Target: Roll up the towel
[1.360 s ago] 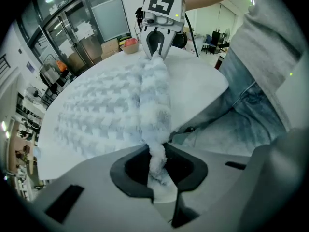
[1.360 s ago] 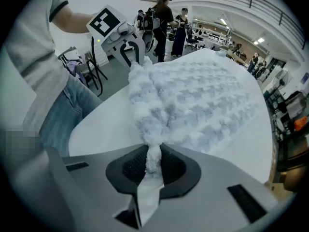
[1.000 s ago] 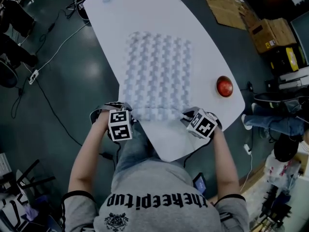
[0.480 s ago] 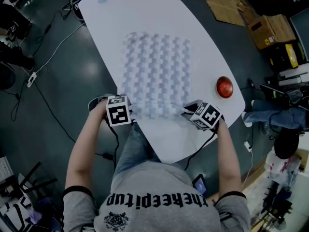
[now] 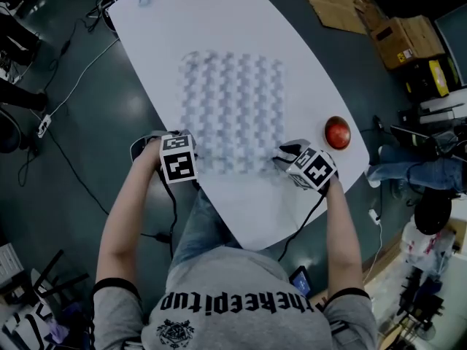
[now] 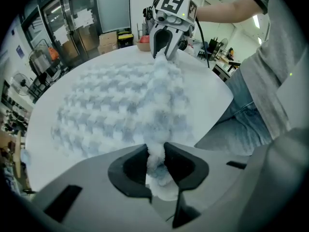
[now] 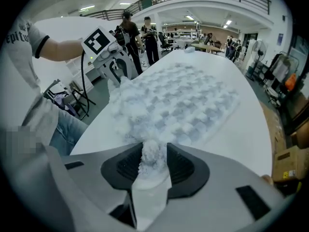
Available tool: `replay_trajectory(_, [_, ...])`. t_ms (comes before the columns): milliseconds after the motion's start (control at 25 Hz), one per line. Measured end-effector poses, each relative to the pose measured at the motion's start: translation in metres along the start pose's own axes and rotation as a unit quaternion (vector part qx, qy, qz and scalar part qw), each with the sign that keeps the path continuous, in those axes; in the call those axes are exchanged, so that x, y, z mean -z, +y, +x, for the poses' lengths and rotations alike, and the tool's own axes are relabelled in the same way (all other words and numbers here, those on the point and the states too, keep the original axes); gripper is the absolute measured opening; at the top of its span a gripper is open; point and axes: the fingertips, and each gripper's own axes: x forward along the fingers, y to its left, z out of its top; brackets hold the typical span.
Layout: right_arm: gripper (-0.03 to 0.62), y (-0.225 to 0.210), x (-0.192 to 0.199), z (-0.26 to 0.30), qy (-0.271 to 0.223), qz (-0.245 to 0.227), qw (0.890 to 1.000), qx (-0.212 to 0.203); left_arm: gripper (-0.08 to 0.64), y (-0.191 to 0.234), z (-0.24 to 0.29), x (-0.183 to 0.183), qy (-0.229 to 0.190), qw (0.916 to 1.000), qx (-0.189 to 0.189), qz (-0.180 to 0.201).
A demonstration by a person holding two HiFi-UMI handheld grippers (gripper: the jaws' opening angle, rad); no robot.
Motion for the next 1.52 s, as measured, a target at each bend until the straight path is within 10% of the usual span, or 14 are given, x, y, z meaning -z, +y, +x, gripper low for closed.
replay_trajectory(680, [0.141,-0.050,-0.025,0.011,-0.014,-0.019,0.990,0.140,0.149,0.068,-0.012,-0.007,-0.023,0.9836,-0.173,0.046])
replay_trajectory(1120, [0.141,-0.047,-0.042,-0.033,-0.119,0.020,0.980,0.155,0.221,0.048,-0.077,-0.019,-0.175,0.9639,-0.198,-0.032])
replay_trajectory(1520, [0.255,0.031,-0.037,-0.033,-0.094,-0.136,0.976,0.144,0.273,-0.005,-0.022,-0.025,-0.105,0.9722,-0.210,0.005])
